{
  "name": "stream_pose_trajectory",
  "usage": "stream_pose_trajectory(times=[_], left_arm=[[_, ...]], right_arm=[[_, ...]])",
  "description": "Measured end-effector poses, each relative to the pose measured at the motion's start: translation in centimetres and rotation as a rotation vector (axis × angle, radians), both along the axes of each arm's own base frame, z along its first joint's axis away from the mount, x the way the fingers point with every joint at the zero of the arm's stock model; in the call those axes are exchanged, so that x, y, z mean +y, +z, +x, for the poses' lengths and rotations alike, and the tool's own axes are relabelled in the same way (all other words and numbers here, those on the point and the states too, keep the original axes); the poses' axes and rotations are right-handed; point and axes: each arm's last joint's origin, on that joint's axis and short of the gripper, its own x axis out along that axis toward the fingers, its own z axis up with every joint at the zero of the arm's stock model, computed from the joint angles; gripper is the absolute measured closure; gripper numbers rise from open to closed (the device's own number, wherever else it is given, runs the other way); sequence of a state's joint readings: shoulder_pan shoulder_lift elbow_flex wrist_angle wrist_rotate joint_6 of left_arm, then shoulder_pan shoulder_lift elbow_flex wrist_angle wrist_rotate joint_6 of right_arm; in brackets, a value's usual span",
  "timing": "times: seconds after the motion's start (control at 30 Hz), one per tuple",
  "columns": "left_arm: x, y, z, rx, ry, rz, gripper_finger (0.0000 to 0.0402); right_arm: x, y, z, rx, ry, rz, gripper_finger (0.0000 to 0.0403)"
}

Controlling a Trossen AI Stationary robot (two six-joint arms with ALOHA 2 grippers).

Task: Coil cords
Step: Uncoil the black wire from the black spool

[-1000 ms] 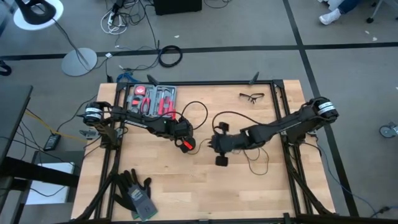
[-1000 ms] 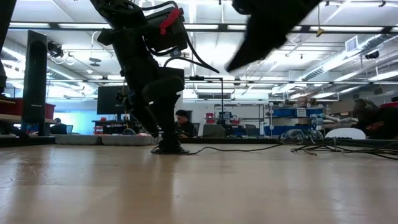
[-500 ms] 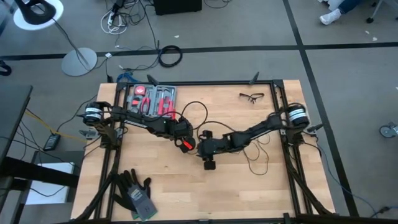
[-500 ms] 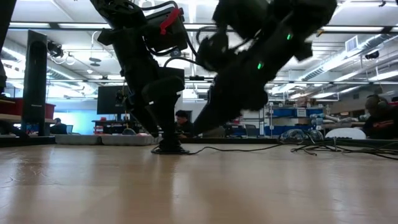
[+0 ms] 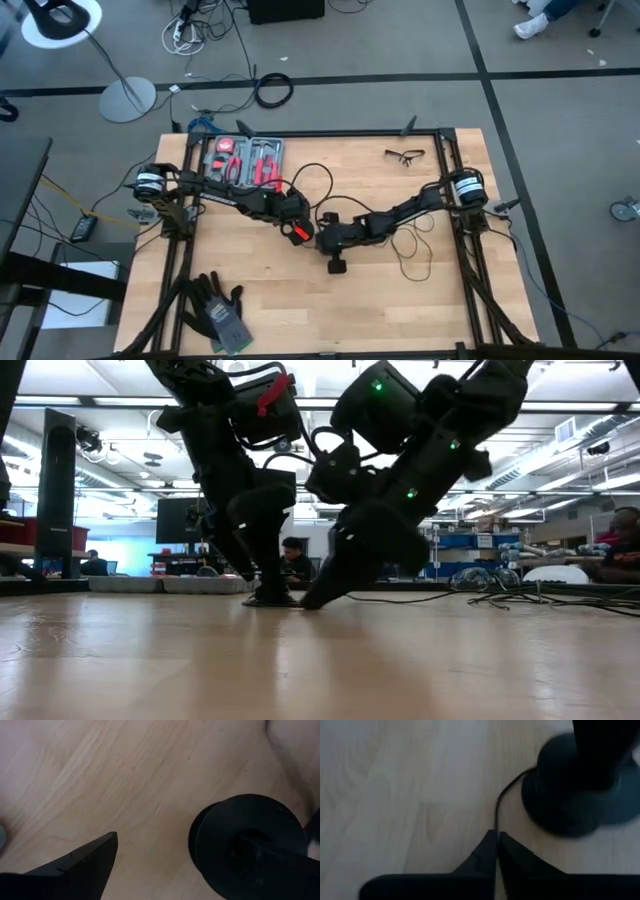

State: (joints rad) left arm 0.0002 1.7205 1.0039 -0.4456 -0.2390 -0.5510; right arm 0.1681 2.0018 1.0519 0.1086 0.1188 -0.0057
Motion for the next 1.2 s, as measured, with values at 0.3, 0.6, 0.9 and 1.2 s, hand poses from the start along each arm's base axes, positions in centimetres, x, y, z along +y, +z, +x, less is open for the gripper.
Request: stream_pose_trajectory(times=[0.3,0.6,0.9,1.2], left_arm=[[0.0,-0.2,-0.4,0.045,0.005,-0.003,0.0002],[0.0,-0.2,-0.5,0.053,0.008,0.003,0.0002],[0.0,-0.1,-0.3,0.031,0.009,0.004,0.0002],[0.0,0.0,-0.1,0.005,0.009,-0.006,0.0002]], right_arm=[[0.5,3.9,-5.5,0.36,-0.041,-0.005,0.04],[1.0,8.3,-14.0,0.904,-0.277,0.004,0.0402],[1.7,8.4,-12.1,0.586,-0.347,-0.072,0.0391],[1.1,8.9,-5.7,-0.133,-0.14,0.037,0.0381]])
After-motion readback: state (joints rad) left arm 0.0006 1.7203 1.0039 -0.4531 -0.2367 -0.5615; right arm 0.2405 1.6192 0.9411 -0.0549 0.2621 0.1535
